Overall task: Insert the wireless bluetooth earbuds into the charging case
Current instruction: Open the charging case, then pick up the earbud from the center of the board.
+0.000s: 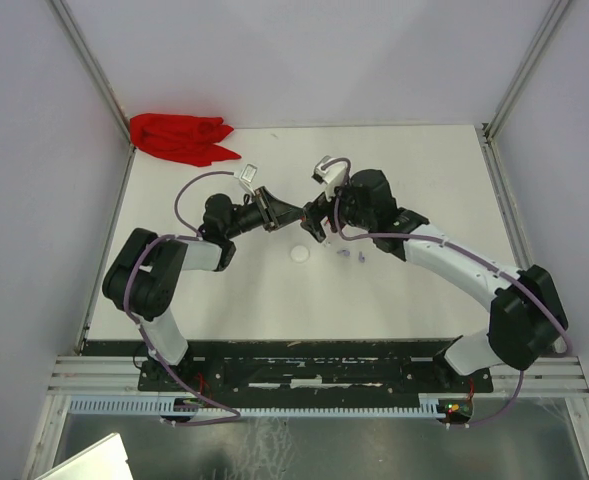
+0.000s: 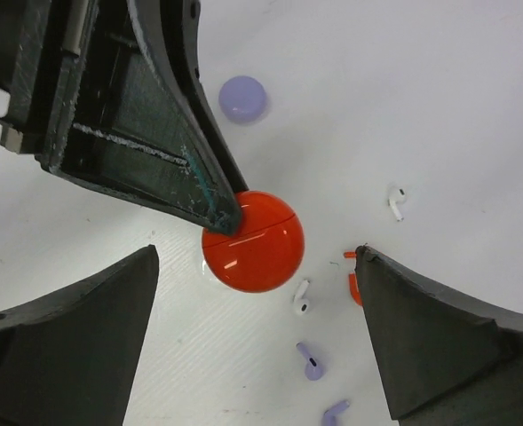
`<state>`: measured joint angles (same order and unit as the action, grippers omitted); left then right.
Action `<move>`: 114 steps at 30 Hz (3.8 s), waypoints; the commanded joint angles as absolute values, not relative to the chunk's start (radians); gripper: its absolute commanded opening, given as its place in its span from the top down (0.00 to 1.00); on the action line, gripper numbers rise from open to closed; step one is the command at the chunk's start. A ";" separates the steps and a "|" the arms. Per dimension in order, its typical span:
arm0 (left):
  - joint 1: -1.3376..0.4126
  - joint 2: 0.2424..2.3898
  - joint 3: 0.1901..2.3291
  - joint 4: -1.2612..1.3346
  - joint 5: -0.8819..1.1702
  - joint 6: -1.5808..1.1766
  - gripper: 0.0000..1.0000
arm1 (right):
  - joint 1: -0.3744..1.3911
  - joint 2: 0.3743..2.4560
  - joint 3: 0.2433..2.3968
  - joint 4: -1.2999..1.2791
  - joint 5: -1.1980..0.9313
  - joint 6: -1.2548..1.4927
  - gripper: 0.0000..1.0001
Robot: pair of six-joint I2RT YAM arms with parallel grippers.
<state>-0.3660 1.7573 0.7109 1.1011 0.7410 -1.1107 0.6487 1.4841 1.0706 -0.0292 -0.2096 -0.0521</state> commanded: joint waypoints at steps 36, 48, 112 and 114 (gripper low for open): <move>-0.377 1.829 0.620 1.481 0.598 -1.460 0.97 | 0.538 1.583 1.130 -0.020 -0.181 0.344 0.00; -0.380 1.877 0.609 1.577 0.603 -1.539 0.97 | 0.537 1.619 1.143 0.024 -0.194 0.341 0.00; -0.162 1.850 0.503 1.705 0.593 -1.609 0.97 | 0.523 2.050 1.548 -0.423 -0.014 0.482 0.15; -0.160 1.848 0.503 1.706 0.595 -1.609 0.97 | 0.523 2.057 1.548 -0.422 -0.014 0.481 0.15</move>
<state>-0.1661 1.8866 0.5072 1.5288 0.5644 -1.5894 0.5259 2.0460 1.5055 -0.4217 -0.0105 0.4633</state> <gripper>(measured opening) 0.295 0.848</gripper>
